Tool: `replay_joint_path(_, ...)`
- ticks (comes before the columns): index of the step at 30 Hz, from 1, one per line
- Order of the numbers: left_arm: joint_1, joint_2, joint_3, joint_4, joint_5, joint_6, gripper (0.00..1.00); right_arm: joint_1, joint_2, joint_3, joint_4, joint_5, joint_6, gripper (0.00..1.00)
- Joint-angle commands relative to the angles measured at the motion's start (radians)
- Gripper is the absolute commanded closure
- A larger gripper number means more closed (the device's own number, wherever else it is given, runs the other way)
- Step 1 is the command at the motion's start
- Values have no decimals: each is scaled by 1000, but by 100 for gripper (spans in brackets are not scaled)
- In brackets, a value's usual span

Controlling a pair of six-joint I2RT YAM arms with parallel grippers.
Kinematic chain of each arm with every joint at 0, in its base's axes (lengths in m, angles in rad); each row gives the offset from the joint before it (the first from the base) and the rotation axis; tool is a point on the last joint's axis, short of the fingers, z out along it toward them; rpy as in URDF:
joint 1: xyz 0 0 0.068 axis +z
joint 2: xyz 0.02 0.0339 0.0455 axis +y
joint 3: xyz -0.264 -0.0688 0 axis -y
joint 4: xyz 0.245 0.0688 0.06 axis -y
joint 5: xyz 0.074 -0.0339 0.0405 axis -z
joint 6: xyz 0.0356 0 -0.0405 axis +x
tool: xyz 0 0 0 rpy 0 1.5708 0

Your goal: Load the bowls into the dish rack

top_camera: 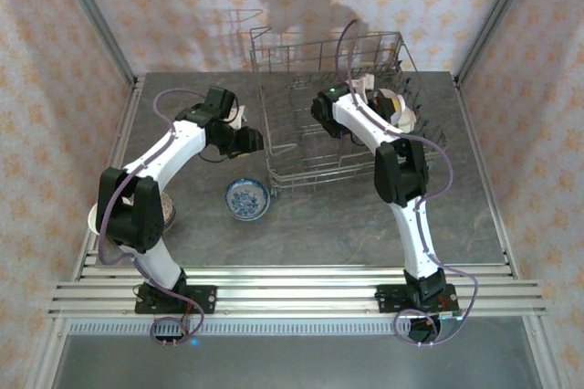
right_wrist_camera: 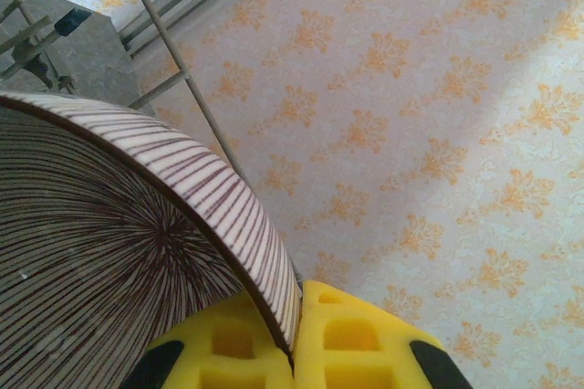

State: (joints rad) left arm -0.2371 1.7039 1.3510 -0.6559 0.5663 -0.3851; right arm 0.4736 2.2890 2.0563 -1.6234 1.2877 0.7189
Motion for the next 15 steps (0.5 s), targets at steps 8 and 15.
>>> replay_joint_path(8,-11,-23,-24,41,27,-27,55,-69,-57,1,-158,77,-50,100)
replay_joint_path(15,-11,-46,-20,51,24,-33,54,-82,-56,1,-158,101,-68,100)
